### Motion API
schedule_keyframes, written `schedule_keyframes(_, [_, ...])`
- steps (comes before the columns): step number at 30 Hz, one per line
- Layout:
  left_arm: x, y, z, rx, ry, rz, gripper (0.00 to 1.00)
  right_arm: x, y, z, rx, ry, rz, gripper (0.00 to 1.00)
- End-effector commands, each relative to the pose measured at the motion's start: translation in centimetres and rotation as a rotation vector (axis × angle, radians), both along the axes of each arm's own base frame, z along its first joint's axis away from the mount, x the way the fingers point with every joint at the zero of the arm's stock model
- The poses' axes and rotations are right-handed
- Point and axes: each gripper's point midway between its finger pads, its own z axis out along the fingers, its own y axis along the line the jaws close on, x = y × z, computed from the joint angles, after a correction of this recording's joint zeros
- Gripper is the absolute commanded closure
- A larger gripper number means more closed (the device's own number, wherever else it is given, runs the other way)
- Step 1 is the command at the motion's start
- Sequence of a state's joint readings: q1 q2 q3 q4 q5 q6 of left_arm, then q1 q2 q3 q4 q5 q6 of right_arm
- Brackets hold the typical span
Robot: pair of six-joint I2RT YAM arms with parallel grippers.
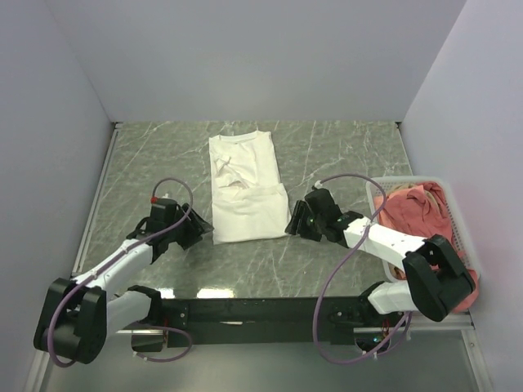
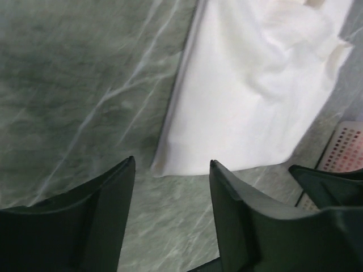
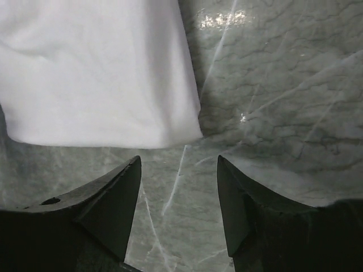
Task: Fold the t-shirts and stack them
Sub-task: Fold the tshirt
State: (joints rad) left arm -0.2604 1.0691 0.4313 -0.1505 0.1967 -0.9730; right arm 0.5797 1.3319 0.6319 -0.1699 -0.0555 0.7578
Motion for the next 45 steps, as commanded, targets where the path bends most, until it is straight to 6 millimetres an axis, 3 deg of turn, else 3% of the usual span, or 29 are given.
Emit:
schedule_keyframes(1, [-0.9, -0.6, -1.3, -0.001, 0.017, -0.041, 0.38, 0.7, -1.4, -0.4, -0.068, -0.033, -0.028, 0.36])
schedule_keyframes(5, [-1.3, -1.8, -2.8, 0.013, 0.057, -0.068, 0.4, 1.2, -0.8, -2.2, -0.09, 0.009, -0.015, 0.37])
schedule_keyframes(9, [-1.1, -2.7, -3.7, 0.024, 0.086, -0.076, 0.46, 2.0, -0.2, -2.8, -0.082, 0.012, -0.019, 0.38])
schedule_keyframes(12, [-1.0, -2.9, -4.5, 0.042, 0.11, -0.065, 0.51, 2.3, 0.5, -2.9, -0.065, 0.021, -0.01, 0.39])
schedule_keyframes(15, [-0.9, -3.0, -5.0, 0.051, 0.127, -0.053, 0.64, 2.6, 1.0, -3.1, -0.06, 0.028, -0.005, 0.44])
schedule_keyframes(16, [-0.9, -3.0, -5.0, 0.05, 0.127, -0.055, 0.75, 2.5, 1.1, -3.1, -0.058, 0.031, -0.001, 0.53])
schedule_keyframes(17, [-0.8, -3.2, -4.9, 0.046, 0.125, -0.058, 0.8, 2.5, 1.3, -3.2, -0.059, 0.034, 0.005, 0.57])
schedule_keyframes(19, [-0.9, -3.5, -4.6, 0.04, 0.126, -0.074, 0.95, 2.3, 1.4, -3.0, -0.061, 0.04, 0.014, 0.77])
schedule_keyframes(21, [-1.3, -3.5, -3.8, 0.049, 0.128, -0.086, 0.99, 1.6, 1.3, -2.7, -0.065, 0.043, 0.023, 0.95])
schedule_keyframes(23, [-1.3, -3.3, -2.3, 0.051, 0.1, -0.093, 0.99, 1.2, 1.1, -1.5, -0.053, 0.023, 0.037, 0.99])
schedule_keyframes(26, [-3.0, -2.7, -1.3, 0.058, 0.116, -0.11, 0.99, -0.7, 0.4, -0.8, -0.039, 0.035, 0.061, 1.0])
schedule_keyframes(28, [-4.7, -2.4, -1.5, 0.066, 0.155, -0.127, 0.99, -2.9, 0.1, -1.2, -0.032, 0.07, 0.089, 1.0])
schedule_keyframes(29, [-5.3, -2.3, -1.2, 0.06, 0.15, -0.129, 0.99, -3.5, 0.2, -0.4, -0.008, 0.053, 0.091, 1.0])
schedule_keyframes(30, [-5.9, -2.2, -1.2, 0.06, 0.156, -0.129, 0.99, -5.3, -0.1, -1.2, -0.024, 0.084, 0.112, 1.0])
schedule_keyframes(32, [-7.9, -2.0, -1.5, 0.049, 0.185, -0.136, 0.99, -6.9, 0.1, -0.7, -0.001, 0.074, 0.113, 1.0])
schedule_keyframes(33, [-8.5, -2.0, -1.6, 0.042, 0.195, -0.137, 0.99, -8.4, -0.4, -1.5, -0.011, 0.104, 0.117, 1.0])
schedule_keyframes(37, [-11.8, -2.3, -1.9, 0.018, 0.218, -0.158, 0.99, -13.5, 0.4, -2.3, 0.013, 0.149, 0.182, 1.0])
schedule_keyframes(41, [-15.0, -2.2, -3.1, -0.02, 0.284, -0.14, 0.99, -16.7, 0.0, -2.8, 0.04, 0.195, 0.18, 1.0])
schedule_keyframes(42, [-15.3, -2.1, -3.4, -0.02, 0.29, -0.141, 0.98, -17.1, -0.4, -3.0, 0.023, 0.204, 0.176, 1.0])
schedule_keyframes(44, [-15.9, -2.1, -3.5, -0.023, 0.292, -0.16, 0.81, -17.2, -0.8, -2.9, 0.019, 0.196, 0.175, 0.99])
schedule_keyframes(45, [-16.0, -2.0, -3.4, -0.017, 0.293, -0.165, 0.74, -17.3, -1.4, -2.9, -0.006, 0.2, 0.171, 0.86])
